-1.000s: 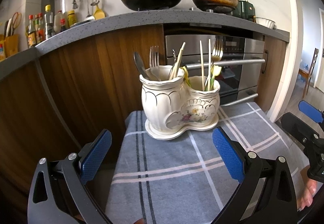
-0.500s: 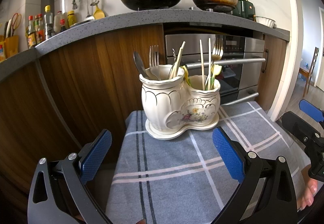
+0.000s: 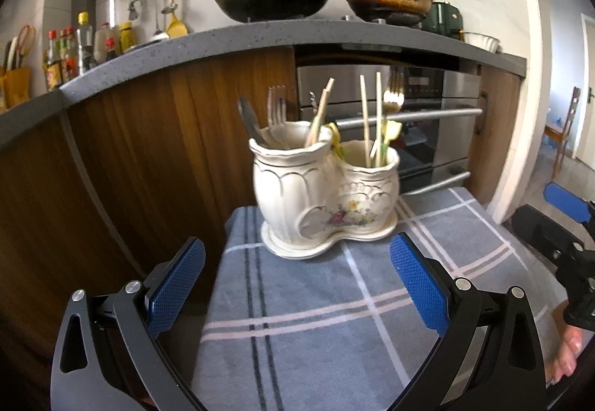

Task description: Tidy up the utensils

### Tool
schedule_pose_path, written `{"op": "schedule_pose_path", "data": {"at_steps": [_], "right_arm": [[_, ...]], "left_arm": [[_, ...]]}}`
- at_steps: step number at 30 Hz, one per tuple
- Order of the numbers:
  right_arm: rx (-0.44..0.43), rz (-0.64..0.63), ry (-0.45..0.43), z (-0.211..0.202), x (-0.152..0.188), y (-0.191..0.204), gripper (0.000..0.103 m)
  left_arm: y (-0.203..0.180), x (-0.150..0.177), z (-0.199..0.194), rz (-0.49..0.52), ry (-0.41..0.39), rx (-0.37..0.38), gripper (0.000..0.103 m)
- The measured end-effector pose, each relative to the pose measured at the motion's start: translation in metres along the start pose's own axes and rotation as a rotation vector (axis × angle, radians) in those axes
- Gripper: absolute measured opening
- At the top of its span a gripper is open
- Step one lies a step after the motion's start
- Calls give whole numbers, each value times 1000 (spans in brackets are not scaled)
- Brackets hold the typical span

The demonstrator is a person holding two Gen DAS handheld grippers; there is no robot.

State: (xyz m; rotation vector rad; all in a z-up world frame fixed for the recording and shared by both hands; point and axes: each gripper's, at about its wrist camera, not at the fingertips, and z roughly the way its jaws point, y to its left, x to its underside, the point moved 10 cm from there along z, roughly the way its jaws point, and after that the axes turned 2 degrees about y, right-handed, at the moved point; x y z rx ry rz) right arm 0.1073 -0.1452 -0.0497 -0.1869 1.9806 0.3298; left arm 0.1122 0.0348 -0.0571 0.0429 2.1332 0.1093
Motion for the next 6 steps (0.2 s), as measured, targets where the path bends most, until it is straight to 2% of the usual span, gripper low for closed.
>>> {"op": "schedule_pose_path", "data": {"at_steps": [6], "right_arm": [[-4, 0, 2, 0, 1, 0, 97]], "left_arm": [[3, 3, 5, -14, 24, -7, 99]]}}
